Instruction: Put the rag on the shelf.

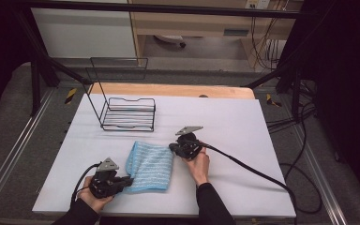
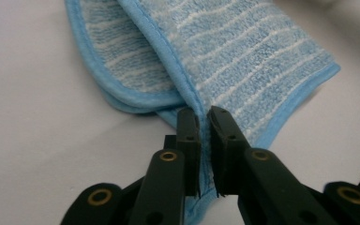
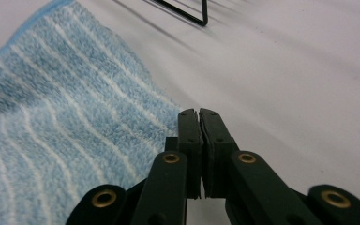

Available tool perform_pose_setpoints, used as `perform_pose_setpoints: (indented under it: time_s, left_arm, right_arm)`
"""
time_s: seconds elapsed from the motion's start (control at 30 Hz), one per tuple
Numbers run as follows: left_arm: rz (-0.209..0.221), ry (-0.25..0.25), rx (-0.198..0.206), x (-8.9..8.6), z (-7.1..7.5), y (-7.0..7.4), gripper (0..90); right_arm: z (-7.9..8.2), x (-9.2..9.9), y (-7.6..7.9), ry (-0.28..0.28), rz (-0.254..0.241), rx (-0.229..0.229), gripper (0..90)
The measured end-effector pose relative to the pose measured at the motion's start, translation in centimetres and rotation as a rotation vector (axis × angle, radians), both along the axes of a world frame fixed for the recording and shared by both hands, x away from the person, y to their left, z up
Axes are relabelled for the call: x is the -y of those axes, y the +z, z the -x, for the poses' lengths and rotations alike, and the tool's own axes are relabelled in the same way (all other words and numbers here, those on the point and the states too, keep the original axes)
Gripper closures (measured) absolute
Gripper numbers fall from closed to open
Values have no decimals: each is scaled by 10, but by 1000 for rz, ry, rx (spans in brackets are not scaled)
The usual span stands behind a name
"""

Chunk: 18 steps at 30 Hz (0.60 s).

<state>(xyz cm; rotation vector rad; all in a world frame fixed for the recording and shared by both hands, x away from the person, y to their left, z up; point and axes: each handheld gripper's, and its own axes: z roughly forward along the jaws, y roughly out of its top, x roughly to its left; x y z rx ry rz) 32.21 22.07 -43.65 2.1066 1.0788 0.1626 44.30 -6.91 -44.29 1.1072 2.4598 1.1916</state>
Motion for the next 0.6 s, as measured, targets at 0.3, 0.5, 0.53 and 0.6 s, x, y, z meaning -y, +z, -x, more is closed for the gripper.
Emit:
perform_pose_setpoints:
  time_s: [0.3, 0.5, 0.53, 0.6]
  left_arm:
    - [-6, 39, 87, -17, -7, 10, 508]
    - [-24, 44, 111, -23, -27, 18, 318]
    - [-28, 49, 115, -23, -30, 19, 289]
    - [-41, 53, 118, -24, -38, 23, 257]
  right_arm:
    - [8, 10, 9, -19, -13, 53, 617]
    - [21, 30, 20, -18, -80, 31, 354]
    - [24, 33, 20, -21, -95, 19, 322]
    - [27, 37, 20, -20, -114, 7, 271]
